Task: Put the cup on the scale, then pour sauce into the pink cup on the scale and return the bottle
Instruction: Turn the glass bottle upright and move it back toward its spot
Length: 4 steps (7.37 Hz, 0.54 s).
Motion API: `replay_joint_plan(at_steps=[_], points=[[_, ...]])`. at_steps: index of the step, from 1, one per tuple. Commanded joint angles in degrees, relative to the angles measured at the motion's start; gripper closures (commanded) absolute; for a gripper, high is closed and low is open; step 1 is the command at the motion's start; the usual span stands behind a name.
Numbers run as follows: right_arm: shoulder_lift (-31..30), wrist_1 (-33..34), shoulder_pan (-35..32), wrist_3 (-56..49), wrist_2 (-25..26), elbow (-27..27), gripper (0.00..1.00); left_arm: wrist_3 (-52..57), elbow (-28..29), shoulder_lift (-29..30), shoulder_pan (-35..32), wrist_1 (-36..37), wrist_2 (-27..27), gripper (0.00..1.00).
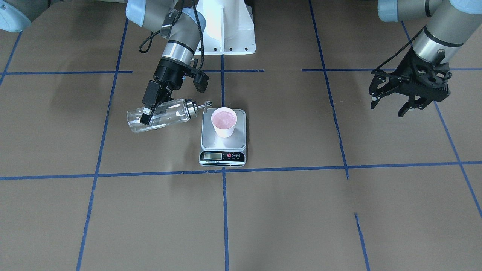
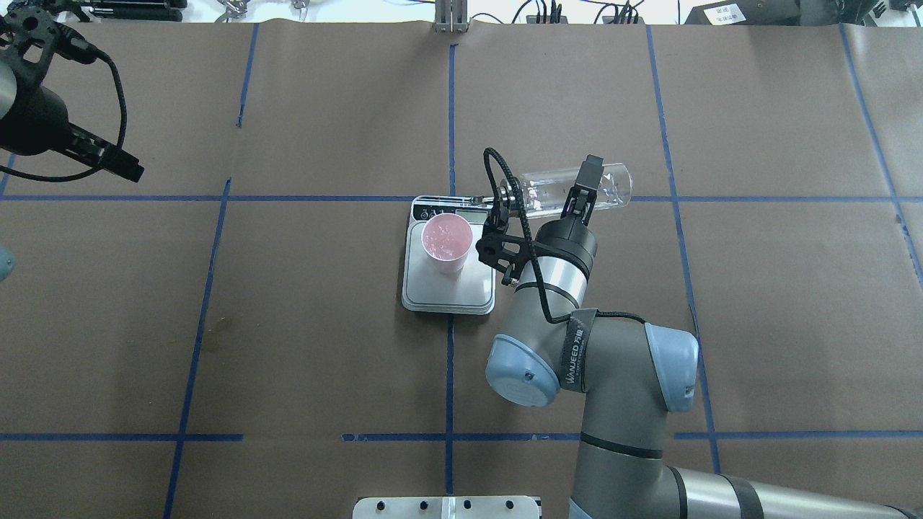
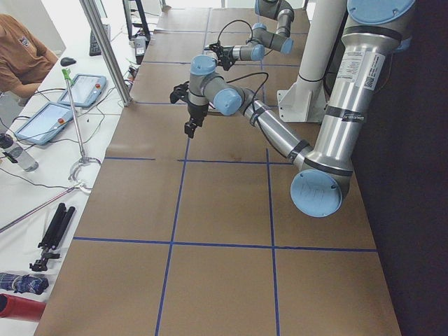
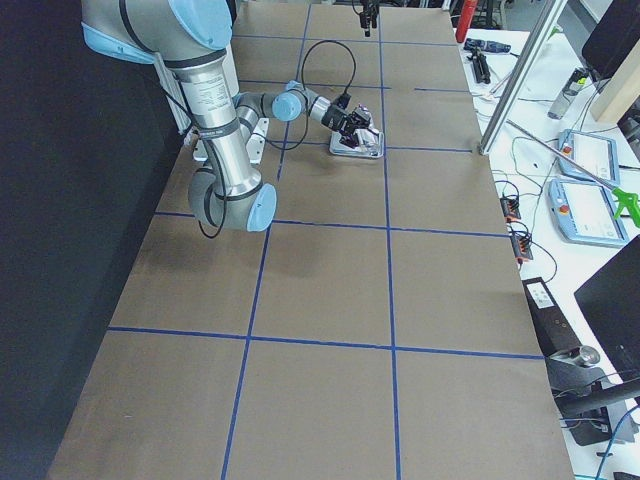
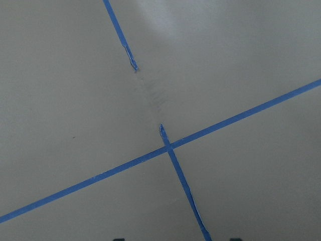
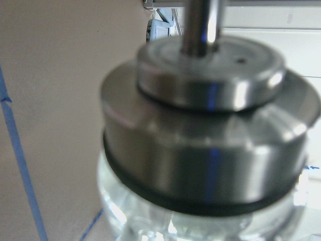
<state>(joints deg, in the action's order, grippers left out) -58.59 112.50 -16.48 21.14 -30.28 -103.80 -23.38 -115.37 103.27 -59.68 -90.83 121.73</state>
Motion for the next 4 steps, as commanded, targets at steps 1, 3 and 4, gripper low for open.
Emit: replay_joint_plan(at_steps=[1,3,4], points=[[-1.8,-12.1,0.3,6.2,-4.3,0.1,1.0,0.0,0.1,0.0,0.0,0.0,0.0,0.24],[-4.5,-25.5,0.1,7.2,-11.3,-1.0,1.0,0.0,0.1,0.0,0.0,0.0,0.0,0.24],[-7.1,-31.4,0.0,13.6,-14.2,-1.1,1.0,0.0,0.1,0.0,0.0,0.0,0.0,0.24]])
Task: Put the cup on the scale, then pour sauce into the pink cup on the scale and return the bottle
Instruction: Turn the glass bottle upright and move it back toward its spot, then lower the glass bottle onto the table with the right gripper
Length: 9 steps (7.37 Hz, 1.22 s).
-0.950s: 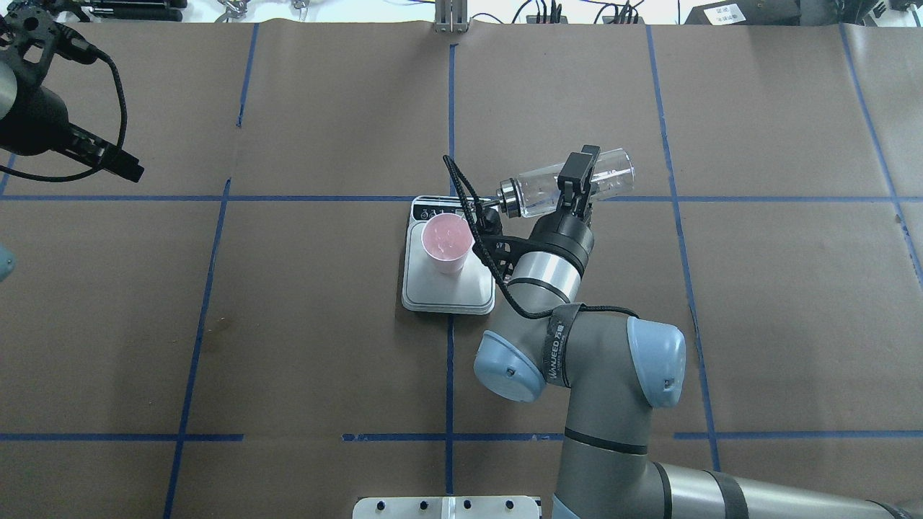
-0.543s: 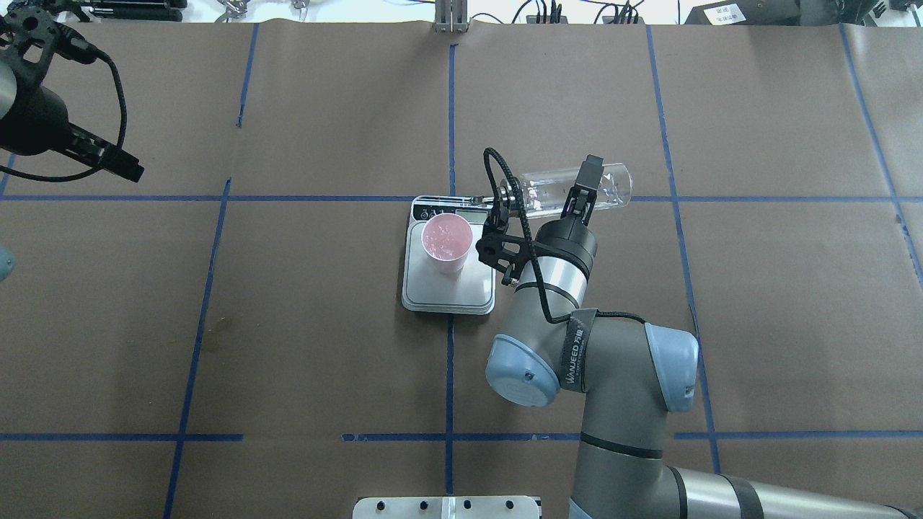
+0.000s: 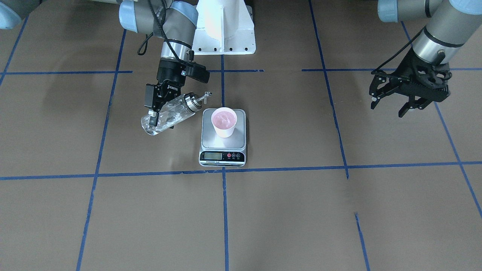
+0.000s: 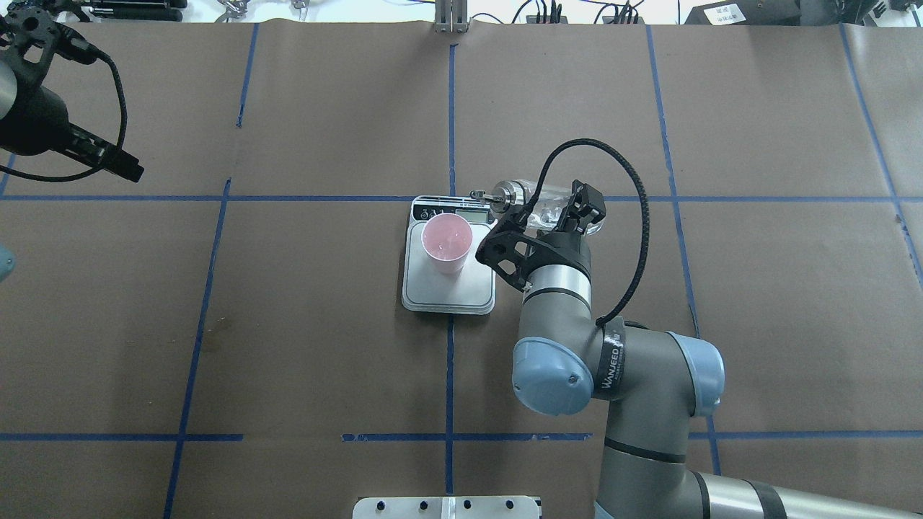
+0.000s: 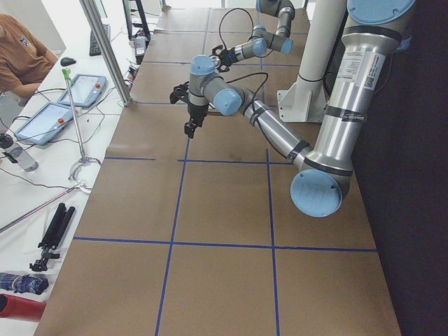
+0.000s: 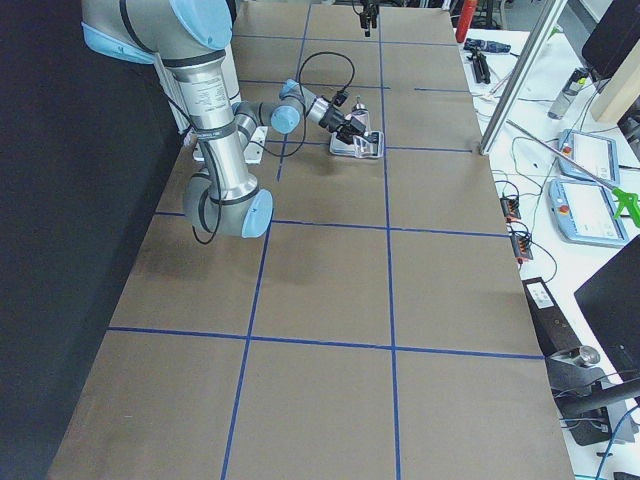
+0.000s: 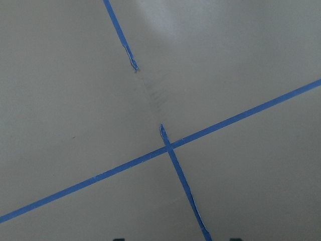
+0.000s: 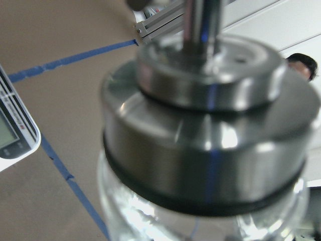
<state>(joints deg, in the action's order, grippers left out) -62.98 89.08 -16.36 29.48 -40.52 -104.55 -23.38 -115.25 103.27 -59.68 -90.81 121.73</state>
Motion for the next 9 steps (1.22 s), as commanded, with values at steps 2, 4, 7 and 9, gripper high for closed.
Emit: replay_joint_plan(at_steps=[2,4,7,9], points=[[-7.3,-18.8,-0.4,10.6,-6.8,-0.3,1.0,0.0,0.1,0.0,0.1,0.0,0.0,0.24],[-12.8,-22.1,-0.7,22.2,-8.4,-2.9,1.0,0.0,0.3,0.0,0.1,-0.1,0.0,0.24],[-26.8,-45.7,-1.3,28.9,-8.4,-2.2,1.0,0.0,0.4,0.0,0.2,-0.1,0.0,0.24],[-27.1,-46.0,-1.5,39.3,-8.3,-1.3,1.0,0.0,0.0,0.1,0.1,-0.1,0.0,0.24]])
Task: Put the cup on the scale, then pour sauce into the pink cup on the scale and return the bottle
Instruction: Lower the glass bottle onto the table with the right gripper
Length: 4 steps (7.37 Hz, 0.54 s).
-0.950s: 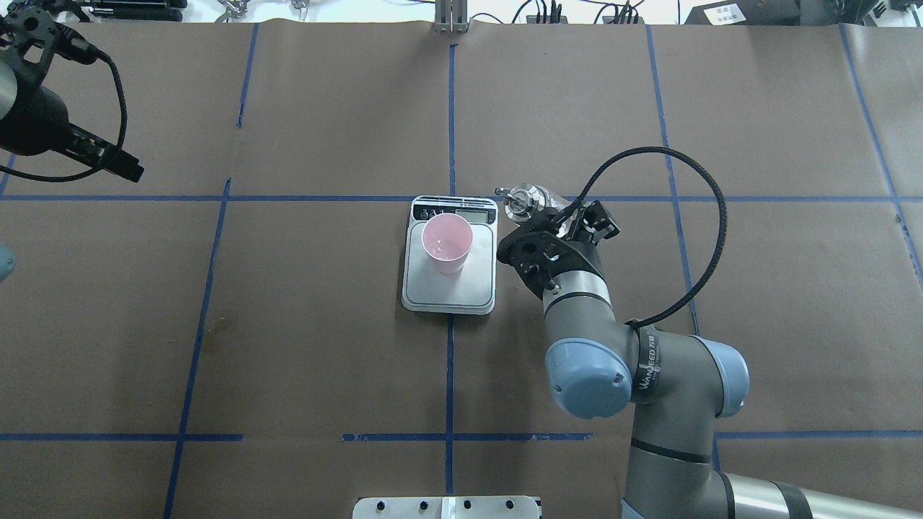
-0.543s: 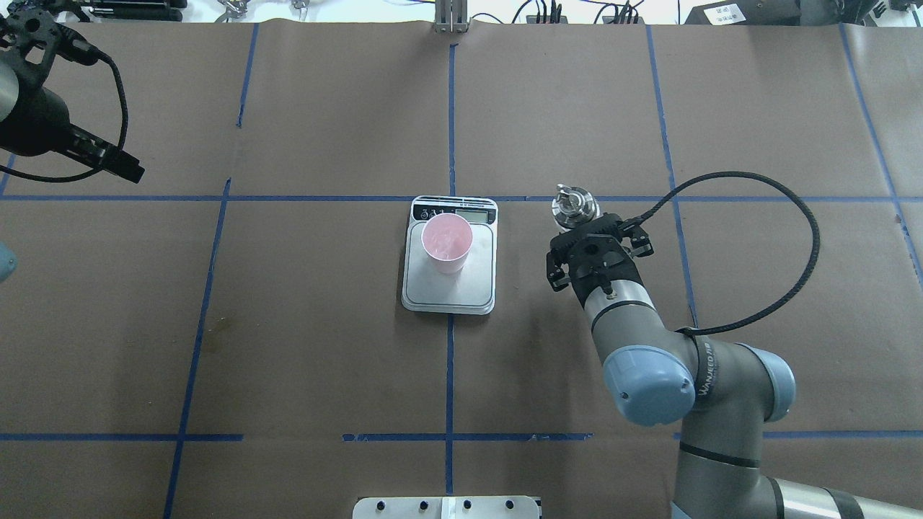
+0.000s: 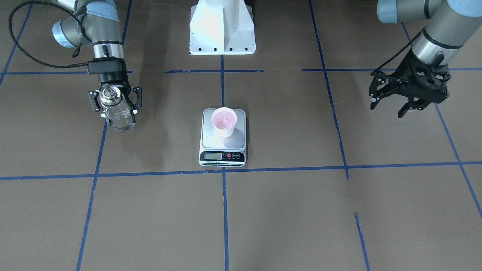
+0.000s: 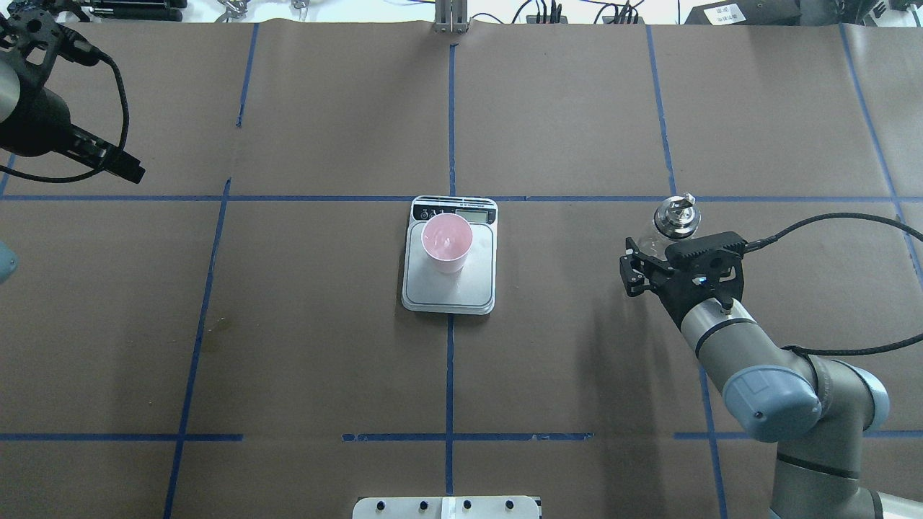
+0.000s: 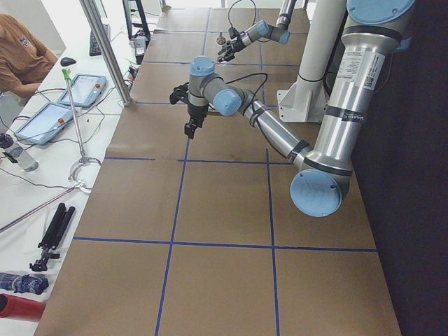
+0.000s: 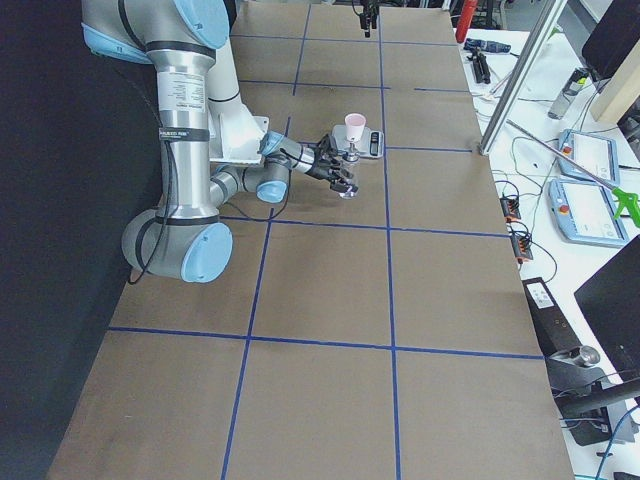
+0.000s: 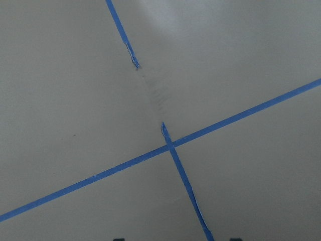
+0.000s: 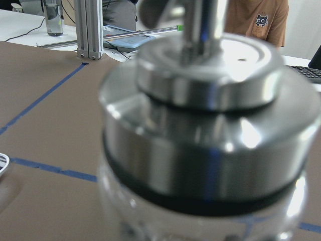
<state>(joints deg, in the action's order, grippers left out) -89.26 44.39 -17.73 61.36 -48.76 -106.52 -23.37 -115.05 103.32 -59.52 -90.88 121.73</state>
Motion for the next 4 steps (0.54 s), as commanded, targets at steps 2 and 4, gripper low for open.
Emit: replay_joint_plan(at_steps=[2,4], points=[[-0.9,-2.1,-0.1,13.3,0.2,3.8,1.0,0.0,-0.2,0.0,-0.1,0.0,0.0,0.24],[-0.6,-2.2,0.1,13.3,4.1,6.1,1.0,0.0,-0.3,-0.1,-0.2,0.0,0.0,0.24]])
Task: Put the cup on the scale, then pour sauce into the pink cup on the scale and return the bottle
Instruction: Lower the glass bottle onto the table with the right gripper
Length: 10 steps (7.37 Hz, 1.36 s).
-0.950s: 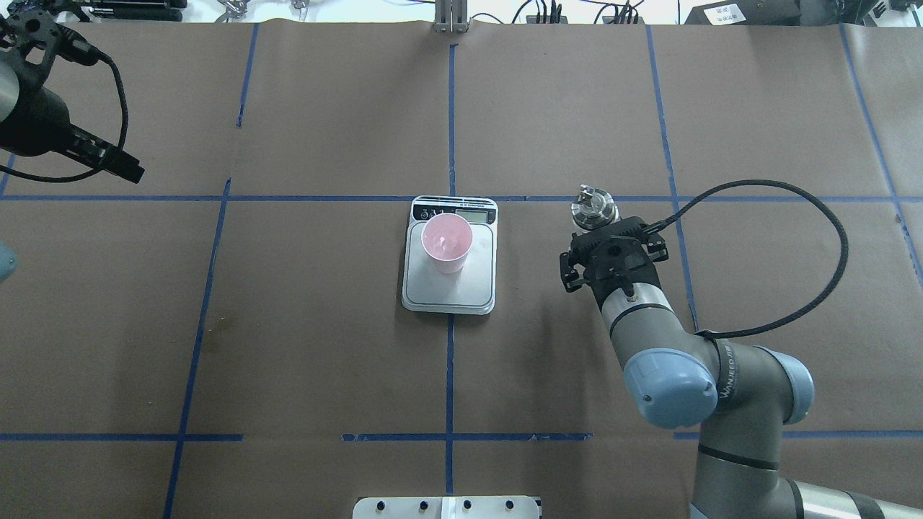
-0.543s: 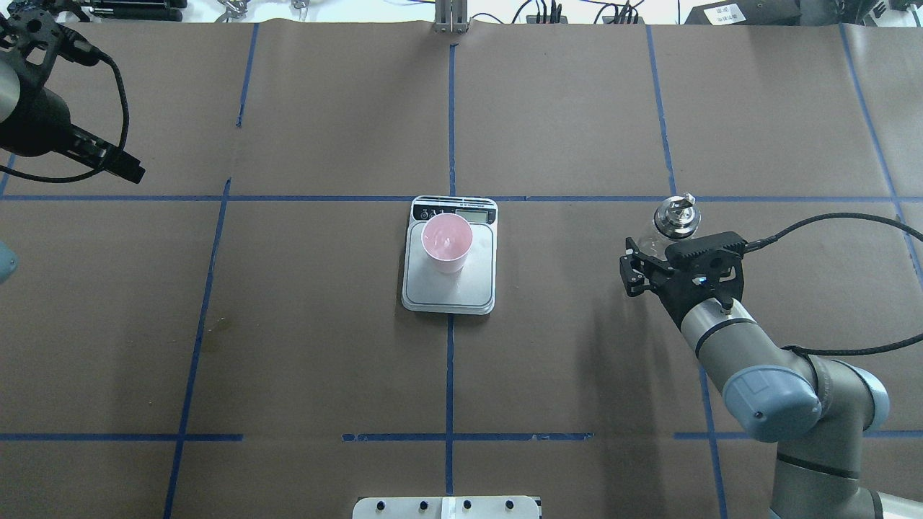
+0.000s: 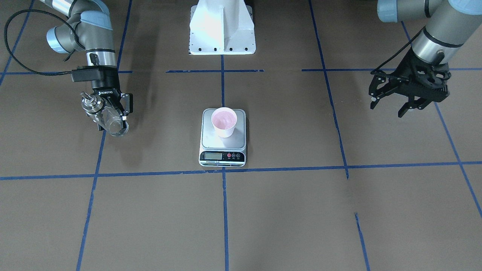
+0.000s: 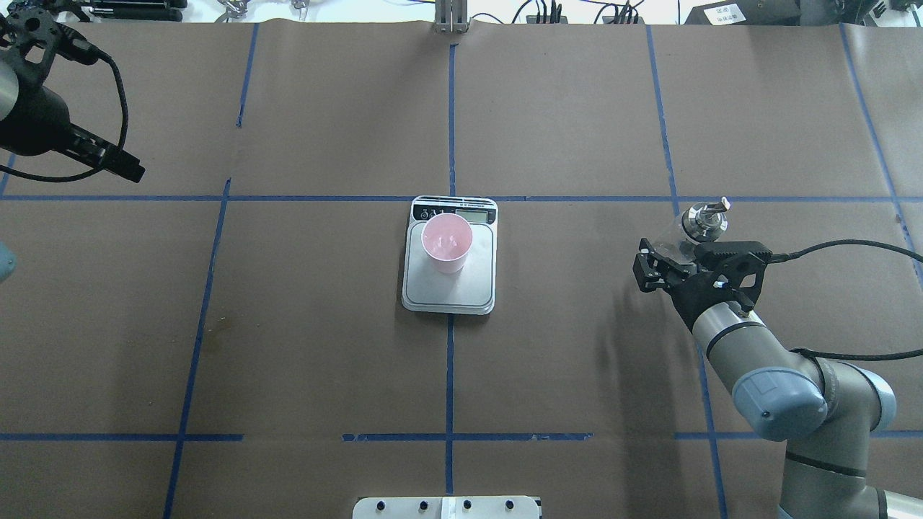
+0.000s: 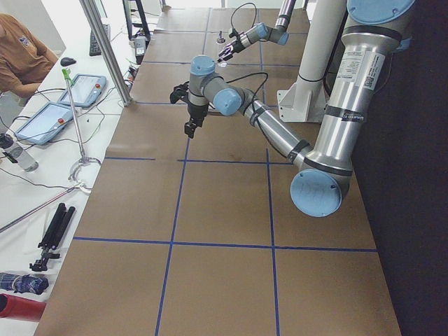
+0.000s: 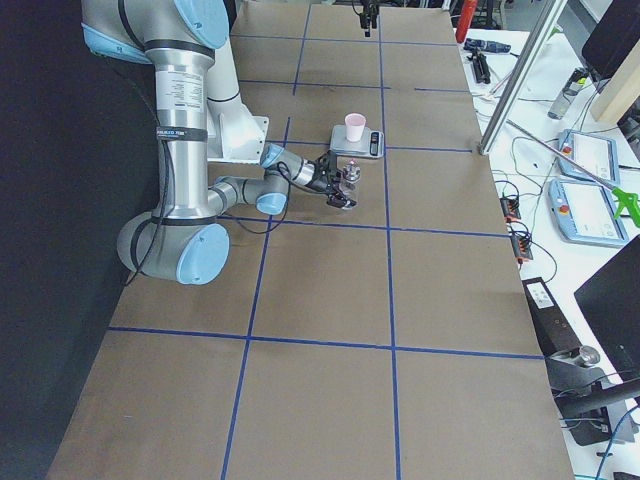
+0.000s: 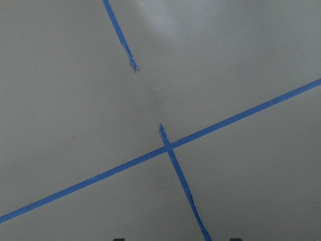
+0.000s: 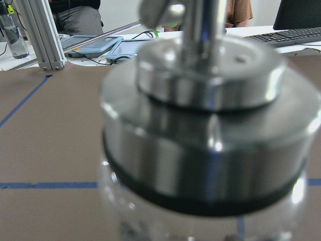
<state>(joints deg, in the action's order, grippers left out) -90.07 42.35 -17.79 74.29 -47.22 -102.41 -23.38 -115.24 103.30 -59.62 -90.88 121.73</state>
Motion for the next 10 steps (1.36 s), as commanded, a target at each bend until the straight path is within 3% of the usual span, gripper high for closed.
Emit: replay_joint_plan(at_steps=[1,7,10], points=[[0.3,-0.2,0.1,0.4,2.8,2.4,1.0,0.0,-0.2,0.0,-0.1,0.0,0.0,0.24],[-0.1,-0.3,0.1,2.4,4.1,4.3,1.0,0.0,-2.5,0.1,-0.1,2.9,0.0,0.24],[-0.2,-0.2,0.1,2.3,3.7,4.7,0.88,0.0,-2.4,0.1,0.0,2.9,-0.1,0.24]])
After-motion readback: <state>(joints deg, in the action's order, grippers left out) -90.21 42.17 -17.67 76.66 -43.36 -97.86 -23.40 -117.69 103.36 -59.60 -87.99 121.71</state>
